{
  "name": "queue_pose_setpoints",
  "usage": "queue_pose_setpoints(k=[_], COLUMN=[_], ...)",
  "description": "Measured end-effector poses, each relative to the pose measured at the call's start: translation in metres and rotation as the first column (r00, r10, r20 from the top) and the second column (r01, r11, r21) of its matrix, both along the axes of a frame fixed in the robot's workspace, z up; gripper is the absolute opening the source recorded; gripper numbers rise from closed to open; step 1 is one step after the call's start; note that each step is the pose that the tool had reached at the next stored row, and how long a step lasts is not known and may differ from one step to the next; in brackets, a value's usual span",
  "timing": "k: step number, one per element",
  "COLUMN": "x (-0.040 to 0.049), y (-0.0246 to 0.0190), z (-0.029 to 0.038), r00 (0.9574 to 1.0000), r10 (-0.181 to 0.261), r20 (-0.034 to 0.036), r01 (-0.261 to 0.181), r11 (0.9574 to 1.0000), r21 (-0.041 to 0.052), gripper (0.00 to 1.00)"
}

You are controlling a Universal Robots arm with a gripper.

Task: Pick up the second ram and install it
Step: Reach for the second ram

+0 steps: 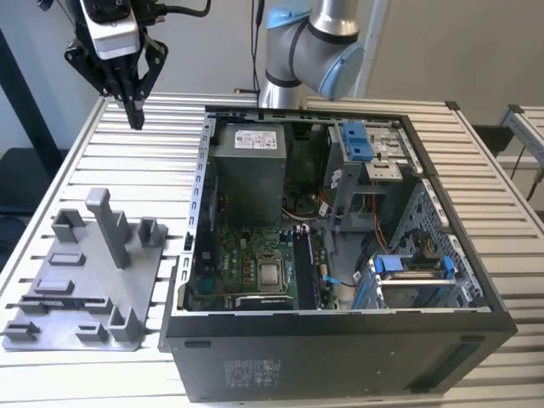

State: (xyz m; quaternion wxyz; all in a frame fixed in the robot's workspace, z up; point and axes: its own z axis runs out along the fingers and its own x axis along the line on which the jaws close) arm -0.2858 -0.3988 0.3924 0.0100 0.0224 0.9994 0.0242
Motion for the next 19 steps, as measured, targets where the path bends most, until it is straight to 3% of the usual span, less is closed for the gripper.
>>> queue_pose_setpoints(k=[19], x=[-0.0354], y=[0.0], z=[-0.0001], r00=[1.0], r10=[0.002], r20=[-0.0014], r01=[-0.002], r11=[1.0], r21=[-0.0001], gripper=[0.11])
